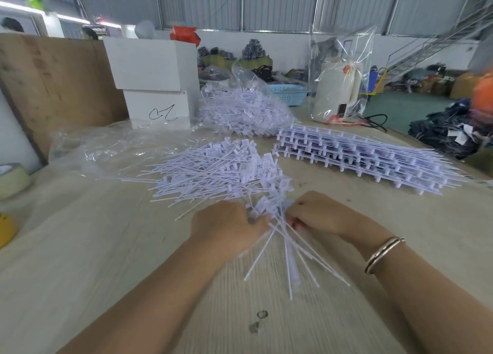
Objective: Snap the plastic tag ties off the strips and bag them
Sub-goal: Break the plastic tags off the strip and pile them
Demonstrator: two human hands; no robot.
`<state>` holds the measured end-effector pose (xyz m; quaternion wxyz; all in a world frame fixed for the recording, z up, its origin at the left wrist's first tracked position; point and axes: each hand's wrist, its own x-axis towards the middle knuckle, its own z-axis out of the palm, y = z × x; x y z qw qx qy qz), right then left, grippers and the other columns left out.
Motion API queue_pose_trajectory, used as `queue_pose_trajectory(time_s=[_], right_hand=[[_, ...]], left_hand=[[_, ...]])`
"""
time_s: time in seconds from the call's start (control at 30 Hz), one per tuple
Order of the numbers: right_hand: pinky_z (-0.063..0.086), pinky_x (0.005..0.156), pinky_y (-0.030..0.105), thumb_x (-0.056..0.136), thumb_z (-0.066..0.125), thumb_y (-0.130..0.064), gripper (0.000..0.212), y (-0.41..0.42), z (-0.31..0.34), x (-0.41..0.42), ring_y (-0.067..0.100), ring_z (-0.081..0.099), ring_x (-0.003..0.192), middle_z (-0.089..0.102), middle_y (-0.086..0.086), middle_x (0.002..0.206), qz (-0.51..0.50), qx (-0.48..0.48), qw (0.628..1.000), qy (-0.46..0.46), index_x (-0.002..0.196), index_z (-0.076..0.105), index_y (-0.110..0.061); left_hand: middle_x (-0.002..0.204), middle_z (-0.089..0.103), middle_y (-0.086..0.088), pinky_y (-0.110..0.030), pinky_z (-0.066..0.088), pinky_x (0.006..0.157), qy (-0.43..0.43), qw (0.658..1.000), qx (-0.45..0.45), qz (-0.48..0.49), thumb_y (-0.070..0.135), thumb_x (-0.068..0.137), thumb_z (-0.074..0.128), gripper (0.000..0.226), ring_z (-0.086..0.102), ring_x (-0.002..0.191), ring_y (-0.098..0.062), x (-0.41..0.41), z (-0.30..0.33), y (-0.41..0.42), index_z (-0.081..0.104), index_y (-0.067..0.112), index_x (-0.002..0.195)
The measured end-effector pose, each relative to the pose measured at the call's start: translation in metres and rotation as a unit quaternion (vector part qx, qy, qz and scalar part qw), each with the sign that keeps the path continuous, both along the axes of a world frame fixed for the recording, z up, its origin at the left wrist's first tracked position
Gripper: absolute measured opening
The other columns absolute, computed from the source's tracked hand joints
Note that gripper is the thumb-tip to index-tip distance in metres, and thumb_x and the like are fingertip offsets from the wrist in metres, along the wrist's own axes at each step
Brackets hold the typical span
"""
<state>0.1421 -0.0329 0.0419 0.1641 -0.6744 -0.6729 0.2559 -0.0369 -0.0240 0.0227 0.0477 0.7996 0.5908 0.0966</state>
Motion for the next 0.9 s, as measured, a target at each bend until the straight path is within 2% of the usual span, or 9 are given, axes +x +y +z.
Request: queue_pose_trajectory(time_s=[0.07, 0.17, 0.23, 0.37, 0.43, 0.5, 0.57, 0.73, 0.9], right_hand=[[0.029, 0.051, 0.017, 0.088, 0.052, -0.016, 0.049, -0.004, -0.001, -0.014, -0.002, 0.037, 0.034, 0.043, -0.014, 0.035, 0.037, 0.005, 0.999, 0.022, 0.040, 0.048, -0.023], [0.032, 0.055, 0.013, 0.089, 0.052, -0.016, 0.039, -0.009, -0.003, -0.029, -0.008, 0.046, 0.043, 0.056, -0.014, 0.050, 0.078, 0.012, 0.994, 0.082, 0.051, 0.056, -0.026], [0.033, 0.055, 0.011, 0.086, 0.054, -0.011, 0.036, -0.010, -0.005, -0.035, -0.009, 0.046, 0.047, 0.057, -0.015, 0.054, 0.090, 0.009, 0.988, 0.122, 0.054, 0.057, -0.027], [0.033, 0.056, 0.011, 0.084, 0.049, 0.000, 0.041, -0.010, -0.012, -0.038, -0.006, 0.048, 0.053, 0.053, -0.016, 0.049, 0.110, 0.010, 0.985, 0.132, 0.054, 0.057, -0.027], [0.033, 0.053, 0.010, 0.085, 0.043, 0.002, 0.045, -0.009, -0.011, -0.033, -0.006, 0.048, 0.046, 0.054, -0.015, 0.045, 0.108, 0.014, 0.982, 0.154, 0.056, 0.062, -0.026], [0.034, 0.050, 0.009, 0.083, 0.039, 0.006, 0.048, -0.006, -0.010, -0.024, -0.004, 0.046, 0.043, 0.056, -0.011, 0.048, 0.067, 0.049, 0.977, 0.197, 0.059, 0.068, -0.023], [0.033, 0.043, 0.011, 0.081, 0.035, 0.009, 0.048, 0.000, -0.011, -0.013, -0.001, 0.042, 0.040, 0.055, -0.005, 0.049, -0.011, 0.119, 0.956, 0.270, 0.056, 0.068, -0.016], [0.029, 0.037, 0.014, 0.084, 0.031, 0.008, 0.045, 0.012, -0.018, 0.012, 0.002, 0.036, 0.038, 0.049, 0.001, 0.053, -0.163, 0.231, 0.886, 0.368, 0.059, 0.064, -0.009], [0.033, 0.044, 0.018, 0.085, 0.033, 0.008, 0.043, 0.025, -0.025, 0.028, 0.010, 0.040, 0.047, 0.052, 0.000, 0.057, -0.188, 0.250, 0.880, 0.357, 0.063, 0.064, -0.010]], left_hand=[[0.067, 0.055, 0.006, -0.026, 0.041, 0.060, -0.020, 1.000, 0.013, -0.005, 0.065, 0.087, 0.037, 0.049, 0.056, 0.067, -0.014, -0.002, -0.001, 0.002, 0.053, 0.021, 0.072], [0.077, 0.058, 0.005, -0.028, 0.042, 0.066, -0.042, 0.999, 0.018, -0.015, 0.044, 0.089, 0.039, 0.027, 0.058, 0.079, -0.019, -0.006, 0.000, 0.007, 0.051, 0.022, 0.078], [0.084, 0.060, 0.002, -0.030, 0.042, 0.069, -0.055, 0.998, 0.003, -0.010, 0.042, 0.091, 0.035, 0.028, 0.057, 0.083, -0.020, -0.007, 0.000, 0.009, 0.051, 0.022, 0.079], [0.075, 0.062, 0.003, -0.031, 0.048, 0.072, -0.070, 0.996, -0.028, -0.036, 0.076, 0.082, 0.014, 0.068, 0.058, 0.072, -0.013, -0.007, 0.000, 0.007, 0.055, 0.022, 0.078], [0.069, 0.058, 0.007, -0.028, 0.044, 0.062, -0.083, 0.993, -0.055, -0.069, 0.080, 0.077, 0.022, 0.062, 0.055, 0.064, -0.009, -0.011, 0.003, 0.007, 0.054, 0.027, 0.073], [0.073, 0.054, 0.011, -0.028, 0.039, 0.060, -0.069, 0.990, -0.072, -0.101, 0.065, 0.082, 0.048, 0.033, 0.051, 0.067, -0.009, -0.016, 0.005, 0.010, 0.052, 0.034, 0.075], [0.083, 0.052, 0.005, -0.030, 0.037, 0.064, -0.019, 0.992, -0.065, -0.105, 0.050, 0.084, 0.059, 0.027, 0.048, 0.074, -0.014, -0.018, 0.006, 0.011, 0.046, 0.027, 0.080], [0.115, 0.056, -0.007, -0.030, 0.036, 0.075, 0.087, 0.991, 0.026, -0.102, 0.029, 0.097, 0.042, 0.024, 0.054, 0.104, -0.025, -0.016, 0.004, 0.010, 0.045, 0.015, 0.117], [0.086, 0.049, 0.004, -0.030, 0.037, 0.066, 0.042, 0.988, 0.035, -0.146, 0.028, 0.099, 0.038, 0.022, 0.051, 0.081, -0.019, -0.023, 0.011, 0.012, 0.039, 0.017, 0.118]])
